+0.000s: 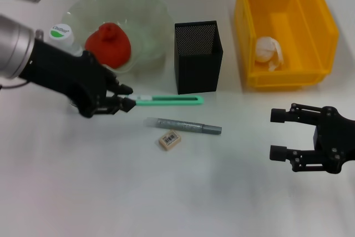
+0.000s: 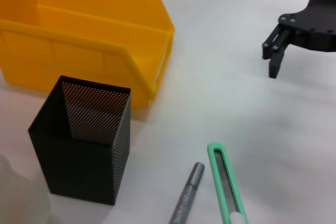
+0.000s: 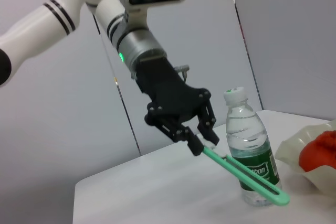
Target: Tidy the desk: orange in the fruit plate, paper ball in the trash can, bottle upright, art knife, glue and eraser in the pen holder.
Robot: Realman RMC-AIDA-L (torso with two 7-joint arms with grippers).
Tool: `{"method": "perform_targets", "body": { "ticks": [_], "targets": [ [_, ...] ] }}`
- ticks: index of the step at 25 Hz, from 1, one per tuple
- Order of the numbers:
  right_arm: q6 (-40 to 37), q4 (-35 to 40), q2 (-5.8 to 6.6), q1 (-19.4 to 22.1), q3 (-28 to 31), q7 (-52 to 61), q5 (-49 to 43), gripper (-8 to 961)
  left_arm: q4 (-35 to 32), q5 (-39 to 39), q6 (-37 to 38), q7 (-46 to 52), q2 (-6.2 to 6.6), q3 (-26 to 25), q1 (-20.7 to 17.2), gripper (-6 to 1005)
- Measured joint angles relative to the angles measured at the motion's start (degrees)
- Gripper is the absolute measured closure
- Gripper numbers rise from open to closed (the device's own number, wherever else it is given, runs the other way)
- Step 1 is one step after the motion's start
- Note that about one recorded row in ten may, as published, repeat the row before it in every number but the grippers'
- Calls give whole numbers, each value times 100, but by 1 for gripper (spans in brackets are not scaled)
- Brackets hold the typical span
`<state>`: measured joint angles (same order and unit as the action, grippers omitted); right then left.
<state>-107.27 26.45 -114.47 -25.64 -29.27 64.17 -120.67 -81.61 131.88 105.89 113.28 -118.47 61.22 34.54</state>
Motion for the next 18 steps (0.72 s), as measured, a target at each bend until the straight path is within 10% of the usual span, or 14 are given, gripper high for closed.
{"method": "perform_targets", "body": {
  "ticks": [18],
  "targets": [
    [93, 0, -5, 71, 5, -111, 0, 135, -912, 1433, 555, 1269, -60, 930, 1513, 789]
  ]
}}
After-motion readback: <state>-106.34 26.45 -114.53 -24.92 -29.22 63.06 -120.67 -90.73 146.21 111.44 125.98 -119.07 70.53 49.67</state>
